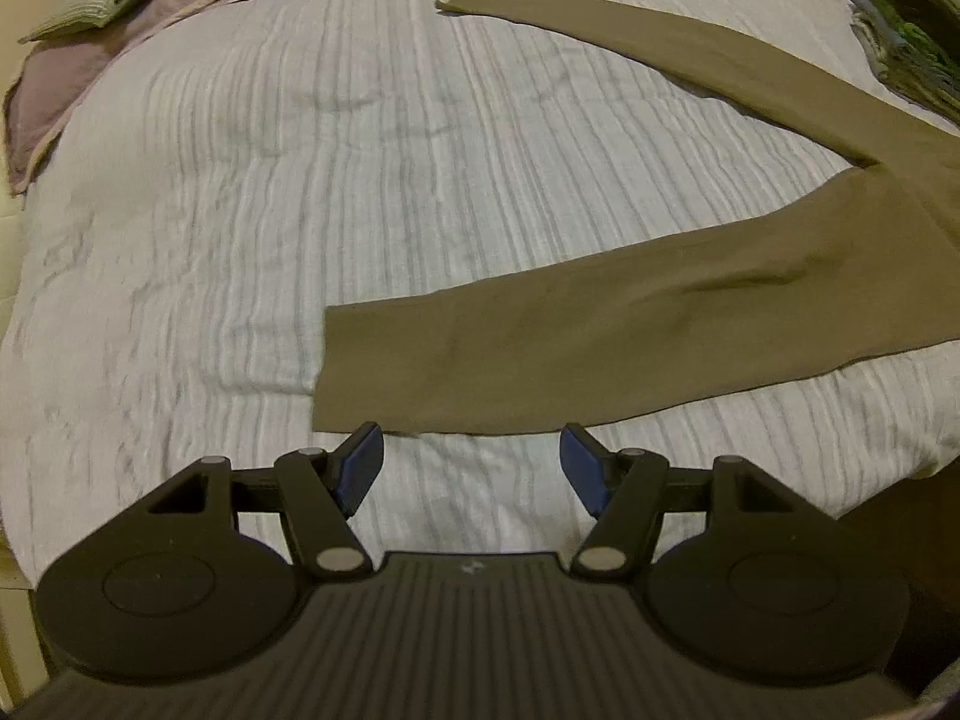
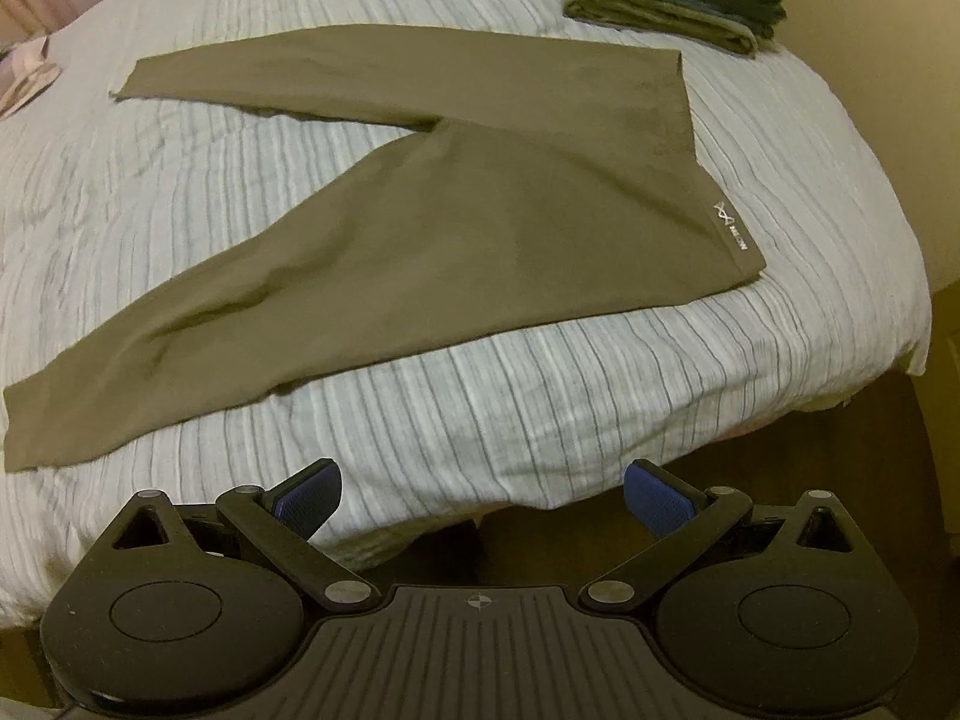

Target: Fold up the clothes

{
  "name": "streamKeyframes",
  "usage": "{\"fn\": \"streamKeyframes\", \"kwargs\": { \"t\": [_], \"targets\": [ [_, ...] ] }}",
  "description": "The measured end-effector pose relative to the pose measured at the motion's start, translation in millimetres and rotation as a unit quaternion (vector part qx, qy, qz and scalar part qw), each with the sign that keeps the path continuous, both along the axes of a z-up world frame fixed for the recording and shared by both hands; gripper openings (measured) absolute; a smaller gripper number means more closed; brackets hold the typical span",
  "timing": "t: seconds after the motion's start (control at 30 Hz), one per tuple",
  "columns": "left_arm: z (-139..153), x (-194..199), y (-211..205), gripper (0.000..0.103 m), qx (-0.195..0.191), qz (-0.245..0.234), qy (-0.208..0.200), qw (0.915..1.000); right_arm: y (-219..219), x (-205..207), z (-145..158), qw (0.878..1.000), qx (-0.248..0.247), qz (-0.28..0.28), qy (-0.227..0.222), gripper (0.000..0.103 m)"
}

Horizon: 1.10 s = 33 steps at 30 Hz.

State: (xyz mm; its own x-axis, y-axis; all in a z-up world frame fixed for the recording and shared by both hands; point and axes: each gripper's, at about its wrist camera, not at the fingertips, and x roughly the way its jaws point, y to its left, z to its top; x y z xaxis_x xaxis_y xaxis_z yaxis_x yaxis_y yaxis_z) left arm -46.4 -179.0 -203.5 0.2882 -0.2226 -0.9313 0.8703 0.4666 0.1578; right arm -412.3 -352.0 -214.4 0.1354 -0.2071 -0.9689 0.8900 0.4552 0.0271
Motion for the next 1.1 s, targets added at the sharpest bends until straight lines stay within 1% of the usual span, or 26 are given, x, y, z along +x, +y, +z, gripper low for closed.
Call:
{"fn": "streamKeyframes", "kwargs": {
  "t": [0.13, 0.27, 0.5, 0.67, 0.73, 0.77, 0.87, 0.97, 1.03, 1.1],
  "targets": [
    [-2.2, -4.0, -20.3, 0.062, -0.012, -0.011, 0.008, 0.9998, -28.9, -4.8, -2.7, 1.000, -0.006, -0.001, -0.006, 0.103],
    [-3.2, -8.9, -52.0, 0.062, -0.025, -0.030, 0.011, 0.9992, -67.6, -8.4, -1.8, 1.000, -0.016, -0.001, -0.018, 0.103],
    [-16.6, -23.4, -132.8, 0.061, -0.034, -0.092, 0.014, 0.9951, -140.9, -15.6, -12.0, 0.999, -0.016, -0.004, -0.041, 0.103],
    [-33.9, -24.3, -199.2, 0.061, -0.044, -0.130, 0.023, 0.9903, -191.8, -17.9, -29.1, 0.999, -0.008, -0.004, -0.051, 0.103],
    [-43.7, -21.9, -226.5, 0.059, -0.045, -0.142, 0.030, 0.9883, -212.8, -17.5, -38.6, 0.999, -0.003, -0.001, -0.051, 0.103],
    [-48.6, -19.8, -240.9, 0.055, -0.049, -0.151, 0.032, 0.9868, -223.1, -16.6, -43.1, 0.999, -0.001, 0.002, -0.051, 0.103],
    [-61.7, -11.6, -286.6, 0.052, -0.063, -0.186, 0.030, 0.9800, -255.9, -12.2, -54.5, 0.998, -0.007, 0.018, -0.059, 0.103],
    [-71.2, 1.7, -333.5, 0.049, -0.075, -0.229, 0.018, 0.9703, -289.8, -1.3, -63.2, 0.996, -0.012, 0.039, -0.076, 0.103],
    [-79.1, 9.5, -364.0, 0.048, -0.081, -0.267, 0.009, 0.9604, -314.1, 7.9, -67.4, 0.994, -0.019, 0.053, -0.096, 0.103],
    [-87.5, 16.7, -393.5, 0.048, -0.085, -0.306, -0.001, 0.9482, -336.3, 17.2, -73.0, 0.991, -0.025, 0.067, -0.114, 0.103]
  ]
}}
